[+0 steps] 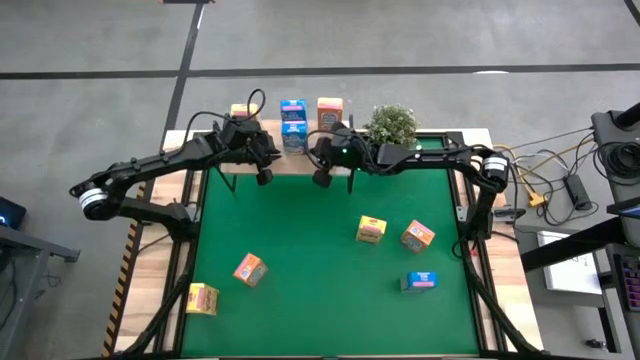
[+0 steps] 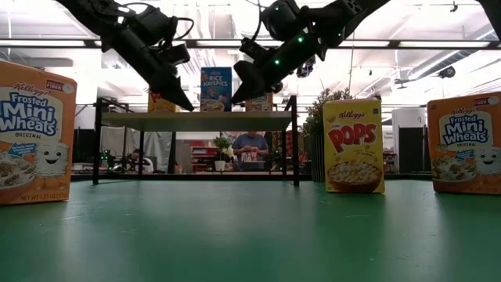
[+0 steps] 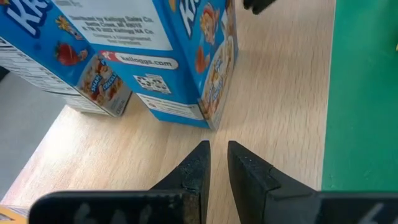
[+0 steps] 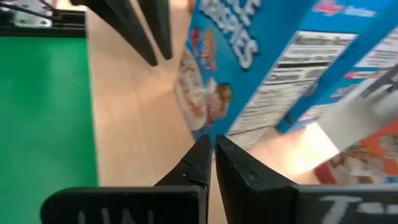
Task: Stack cereal on shelf
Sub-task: Put the left blue cereal box on the shelf
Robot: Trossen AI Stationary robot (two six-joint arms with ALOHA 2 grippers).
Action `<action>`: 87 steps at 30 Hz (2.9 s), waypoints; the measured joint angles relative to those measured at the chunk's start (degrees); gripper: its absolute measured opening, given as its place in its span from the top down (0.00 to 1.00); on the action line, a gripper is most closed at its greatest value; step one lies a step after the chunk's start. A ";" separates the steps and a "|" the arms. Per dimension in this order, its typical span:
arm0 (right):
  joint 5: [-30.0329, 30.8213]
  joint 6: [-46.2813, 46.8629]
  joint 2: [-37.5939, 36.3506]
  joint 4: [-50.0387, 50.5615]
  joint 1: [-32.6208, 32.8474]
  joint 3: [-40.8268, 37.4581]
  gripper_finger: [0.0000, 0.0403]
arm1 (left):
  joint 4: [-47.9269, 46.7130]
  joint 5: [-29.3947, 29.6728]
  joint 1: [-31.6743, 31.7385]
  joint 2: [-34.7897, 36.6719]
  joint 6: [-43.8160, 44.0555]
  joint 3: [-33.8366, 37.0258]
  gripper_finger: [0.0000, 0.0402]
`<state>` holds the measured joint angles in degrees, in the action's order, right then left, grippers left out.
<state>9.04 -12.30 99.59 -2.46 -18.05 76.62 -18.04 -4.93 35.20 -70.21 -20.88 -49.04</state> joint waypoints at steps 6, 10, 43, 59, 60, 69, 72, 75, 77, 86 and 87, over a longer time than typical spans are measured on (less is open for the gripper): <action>2.06 -0.28 -0.04 -1.94 -1.19 0.00 0.97 | 0.00 0.00 0.00 0.23 0.46 0.00 0.91; 2.07 -0.33 -0.04 -4.23 -1.39 0.00 0.97 | 0.00 0.00 0.00 0.33 0.44 0.00 0.91; 1.13 1.09 -0.17 0.51 -0.44 0.00 0.97 | -0.02 -0.07 0.00 0.59 1.46 0.00 0.91; -7.41 1.82 -0.17 -9.83 0.21 -0.70 0.97 | -0.02 -0.13 0.00 0.59 1.48 0.00 0.91; -7.41 1.84 -0.13 -10.05 0.14 -0.70 0.97 | 0.00 -0.13 0.00 0.59 1.48 0.00 0.91; -7.37 1.73 2.41 -11.01 -1.15 -0.17 0.97 | 0.47 -0.15 0.00 0.57 1.49 0.00 0.91; -7.40 1.66 2.72 -11.13 -1.35 -0.15 0.97 | 0.51 -0.15 0.00 0.57 1.57 0.00 0.91; -7.41 1.58 2.78 -11.15 -1.48 -0.15 0.97 | 0.77 -0.15 0.00 0.57 1.70 0.00 0.91; -7.39 1.18 2.78 -11.27 -1.49 -0.16 0.97 | 1.41 -0.15 0.00 0.57 1.72 0.00 0.91; -7.40 1.03 2.80 -11.34 -1.50 -0.15 0.97 | 1.70 -0.15 0.00 0.54 1.94 0.00 0.91; -7.41 1.05 2.80 -11.34 -1.50 -0.15 0.97 | 1.73 -0.15 0.00 0.54 1.94 0.00 0.91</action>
<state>1.63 -11.25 102.39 -13.80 -19.55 76.47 -16.32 -5.08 35.20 -69.67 -18.94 -49.04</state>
